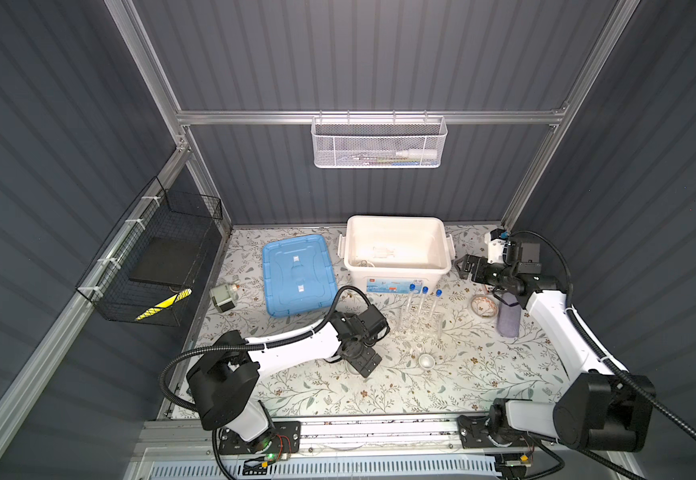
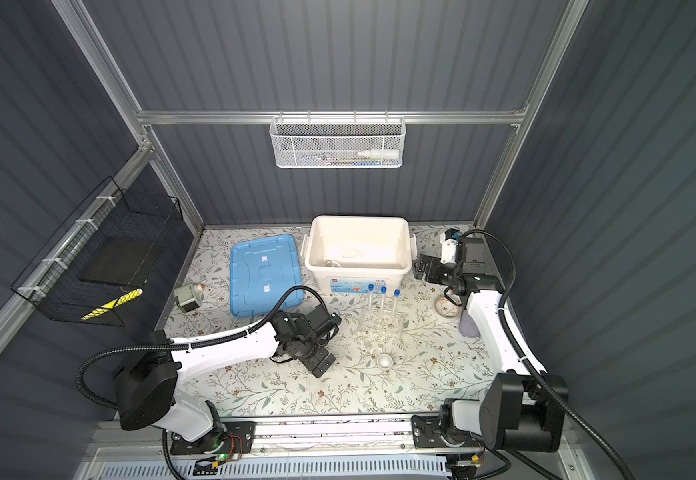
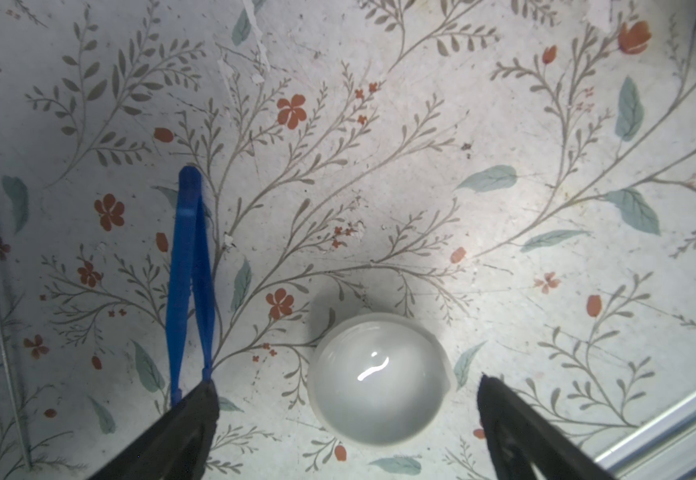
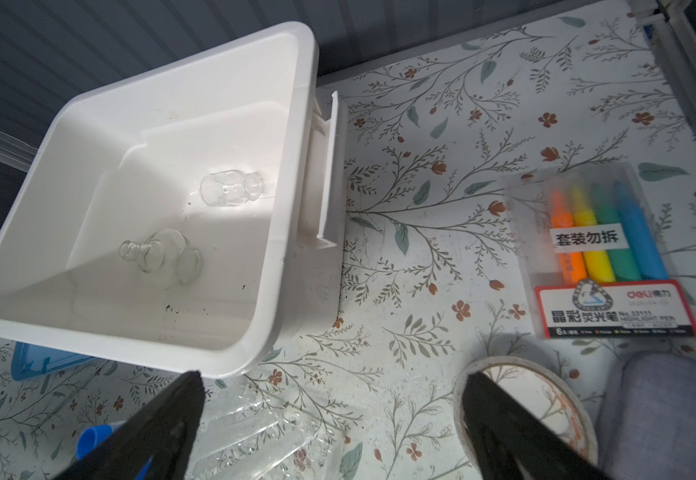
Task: Organize the chemistry lab equipment
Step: 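Lower left gripper down over the small white dish beside the blue tweezers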
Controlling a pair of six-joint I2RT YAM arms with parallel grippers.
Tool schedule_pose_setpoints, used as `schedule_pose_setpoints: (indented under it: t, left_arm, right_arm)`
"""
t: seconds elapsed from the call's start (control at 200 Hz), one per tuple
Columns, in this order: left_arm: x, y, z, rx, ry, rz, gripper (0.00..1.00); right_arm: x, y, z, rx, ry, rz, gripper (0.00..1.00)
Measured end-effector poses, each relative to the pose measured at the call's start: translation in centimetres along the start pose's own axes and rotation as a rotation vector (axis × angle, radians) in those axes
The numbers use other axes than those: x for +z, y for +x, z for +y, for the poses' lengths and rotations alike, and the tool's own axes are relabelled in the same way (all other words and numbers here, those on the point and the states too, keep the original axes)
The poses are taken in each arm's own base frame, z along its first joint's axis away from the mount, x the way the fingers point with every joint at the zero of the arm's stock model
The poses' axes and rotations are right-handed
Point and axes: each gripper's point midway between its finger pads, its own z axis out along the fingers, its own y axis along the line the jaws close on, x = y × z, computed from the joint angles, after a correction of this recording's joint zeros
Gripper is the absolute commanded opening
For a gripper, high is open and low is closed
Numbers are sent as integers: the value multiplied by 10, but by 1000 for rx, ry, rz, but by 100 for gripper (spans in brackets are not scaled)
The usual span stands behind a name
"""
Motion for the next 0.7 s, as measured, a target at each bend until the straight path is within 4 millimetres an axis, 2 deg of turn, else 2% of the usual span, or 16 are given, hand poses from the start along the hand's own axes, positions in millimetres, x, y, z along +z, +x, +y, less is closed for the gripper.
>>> schedule_pose_setpoints:
  t: [0.535, 0.7]
  left_arm:
    - [1, 7, 0, -227, -26, 16, 99]
    - [6, 13, -1, -318, -45, 46, 99]
  right_arm:
    - [-1, 6, -1, -2, 1, 5, 99]
    - [-1, 8, -1, -1, 2, 10, 99]
